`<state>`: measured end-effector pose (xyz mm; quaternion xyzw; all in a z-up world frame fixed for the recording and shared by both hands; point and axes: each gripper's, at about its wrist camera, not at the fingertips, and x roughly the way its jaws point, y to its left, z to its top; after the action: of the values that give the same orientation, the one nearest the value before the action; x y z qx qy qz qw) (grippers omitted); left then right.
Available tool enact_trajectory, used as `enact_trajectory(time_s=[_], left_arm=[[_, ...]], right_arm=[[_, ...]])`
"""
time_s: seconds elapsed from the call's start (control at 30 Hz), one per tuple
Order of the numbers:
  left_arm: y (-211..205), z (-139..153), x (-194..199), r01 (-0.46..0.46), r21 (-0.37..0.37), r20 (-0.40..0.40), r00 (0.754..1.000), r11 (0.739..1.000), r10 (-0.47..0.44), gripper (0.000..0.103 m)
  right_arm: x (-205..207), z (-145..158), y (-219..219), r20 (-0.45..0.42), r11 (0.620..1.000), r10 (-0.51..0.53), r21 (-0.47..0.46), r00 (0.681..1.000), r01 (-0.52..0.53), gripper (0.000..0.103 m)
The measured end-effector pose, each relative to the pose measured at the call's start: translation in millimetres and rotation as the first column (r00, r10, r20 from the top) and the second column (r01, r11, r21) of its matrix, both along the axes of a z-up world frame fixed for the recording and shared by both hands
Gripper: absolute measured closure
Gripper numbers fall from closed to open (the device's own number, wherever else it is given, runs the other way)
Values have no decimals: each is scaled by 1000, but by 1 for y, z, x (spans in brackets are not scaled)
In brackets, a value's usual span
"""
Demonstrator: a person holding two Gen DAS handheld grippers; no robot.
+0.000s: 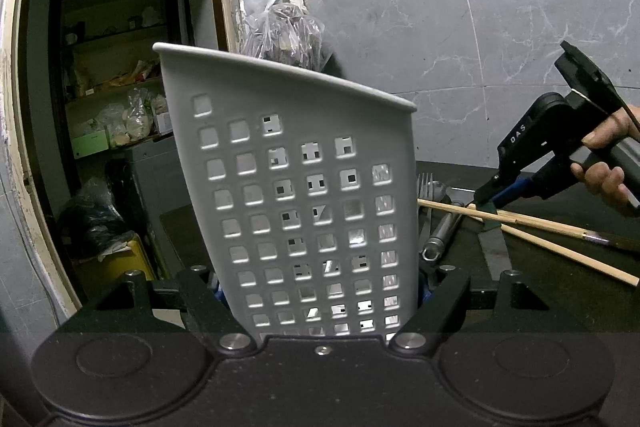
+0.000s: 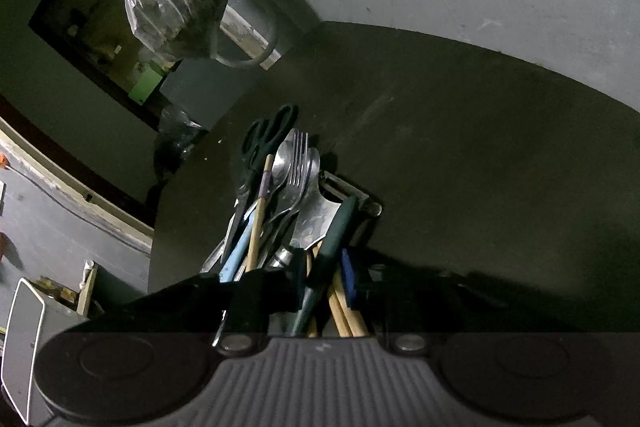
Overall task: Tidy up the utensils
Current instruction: 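Grasp the green-handled knife in the pile with the right gripper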
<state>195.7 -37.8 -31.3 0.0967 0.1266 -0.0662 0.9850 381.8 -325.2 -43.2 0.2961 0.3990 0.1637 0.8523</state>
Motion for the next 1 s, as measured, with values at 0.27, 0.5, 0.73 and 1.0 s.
enact_trajectory(time_s=[0.27,0.5,0.73,1.0], left_arm=[[-1,1,0,0,0,0,1000,1000,0,24],[-1,0,0,-2,-1,0,1000,1000,2,24],[-1,0,1,-2,0,-1,1000,1000,2,24],[-1,0,1,-2,0,-1,1000,1000,2,24]], right_arm=[[8,3,4,-23,1000,21,-8,1000,-21,83],[14,5,12,-27,999,36,-32,999,-37,85],[11,5,12,-25,999,33,-14,999,-33,89],[-2,-5,-3,2,996,9,89,1000,-9,91]])
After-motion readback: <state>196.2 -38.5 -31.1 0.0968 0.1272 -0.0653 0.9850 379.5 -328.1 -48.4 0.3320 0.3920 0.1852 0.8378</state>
